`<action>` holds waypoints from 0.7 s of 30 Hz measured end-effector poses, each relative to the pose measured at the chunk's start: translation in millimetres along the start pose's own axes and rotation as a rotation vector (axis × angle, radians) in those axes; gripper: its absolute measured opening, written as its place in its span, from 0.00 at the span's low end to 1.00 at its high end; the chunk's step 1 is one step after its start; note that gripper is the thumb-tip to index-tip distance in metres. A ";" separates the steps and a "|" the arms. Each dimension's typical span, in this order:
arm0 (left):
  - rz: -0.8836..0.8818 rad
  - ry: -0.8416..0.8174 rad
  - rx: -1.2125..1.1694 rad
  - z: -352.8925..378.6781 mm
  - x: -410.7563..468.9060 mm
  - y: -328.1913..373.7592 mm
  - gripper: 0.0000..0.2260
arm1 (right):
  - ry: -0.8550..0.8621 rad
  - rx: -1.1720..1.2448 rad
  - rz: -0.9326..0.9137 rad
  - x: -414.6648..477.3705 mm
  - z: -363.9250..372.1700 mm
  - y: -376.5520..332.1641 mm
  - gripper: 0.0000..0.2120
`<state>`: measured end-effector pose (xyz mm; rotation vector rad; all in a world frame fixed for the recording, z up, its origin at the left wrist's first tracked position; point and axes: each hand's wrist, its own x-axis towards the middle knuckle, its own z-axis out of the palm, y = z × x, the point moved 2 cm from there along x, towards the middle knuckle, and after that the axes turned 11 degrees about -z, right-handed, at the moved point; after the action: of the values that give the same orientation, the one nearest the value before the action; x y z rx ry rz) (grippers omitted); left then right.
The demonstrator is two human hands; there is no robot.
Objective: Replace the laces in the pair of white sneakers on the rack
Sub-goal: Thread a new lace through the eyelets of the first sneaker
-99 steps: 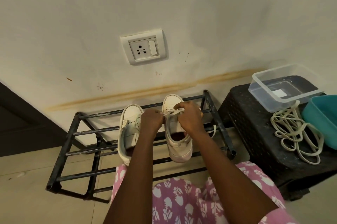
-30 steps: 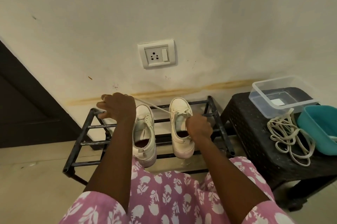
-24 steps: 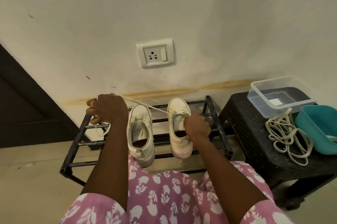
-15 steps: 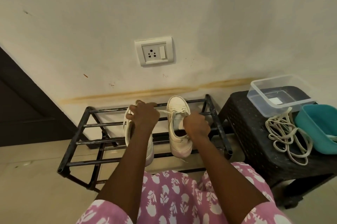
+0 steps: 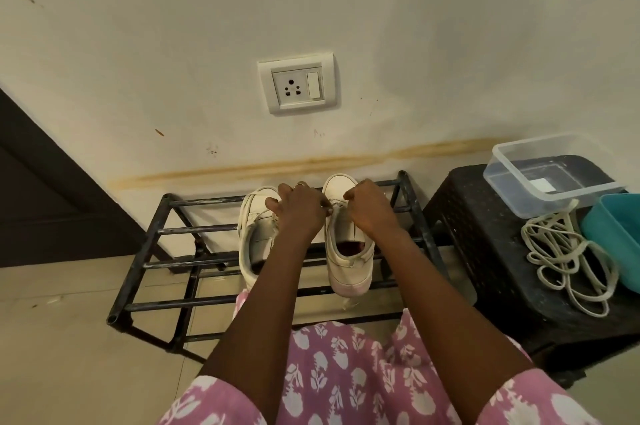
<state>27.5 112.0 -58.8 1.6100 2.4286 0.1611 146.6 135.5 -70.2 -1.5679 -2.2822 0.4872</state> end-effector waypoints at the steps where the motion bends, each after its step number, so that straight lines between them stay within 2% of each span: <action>1: -0.003 0.000 -0.014 -0.4 1.2 -1.1 0.09 | -0.029 -0.020 0.001 1.7 -0.3 -0.7 0.14; 4: 0.001 0.010 -0.056 -3.7 1.1 -1.4 0.07 | -0.021 -0.171 -0.041 1.7 -0.8 -2.3 0.12; 7: 0.055 0.028 0.000 -6.4 -0.1 2.4 0.05 | 0.043 -0.306 -0.131 -0.5 -1.9 -3.5 0.10; 12: 0.086 0.064 0.050 -5.9 1.1 2.8 0.06 | 0.132 -0.358 -0.178 -4.6 4.2 -4.4 0.10; 17: 0.099 0.085 0.074 -6.2 3.3 -1.1 0.07 | 0.161 -0.262 -0.112 -6.5 11.4 -2.1 0.13; 21: 0.070 0.045 0.108 -5.8 6.7 -5.1 0.11 | 0.204 0.033 0.081 -6.3 8.8 5.9 0.12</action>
<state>18.9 116.3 -55.0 1.7571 2.4542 0.0794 149.7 130.8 -81.1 -1.6197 -2.0559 0.3652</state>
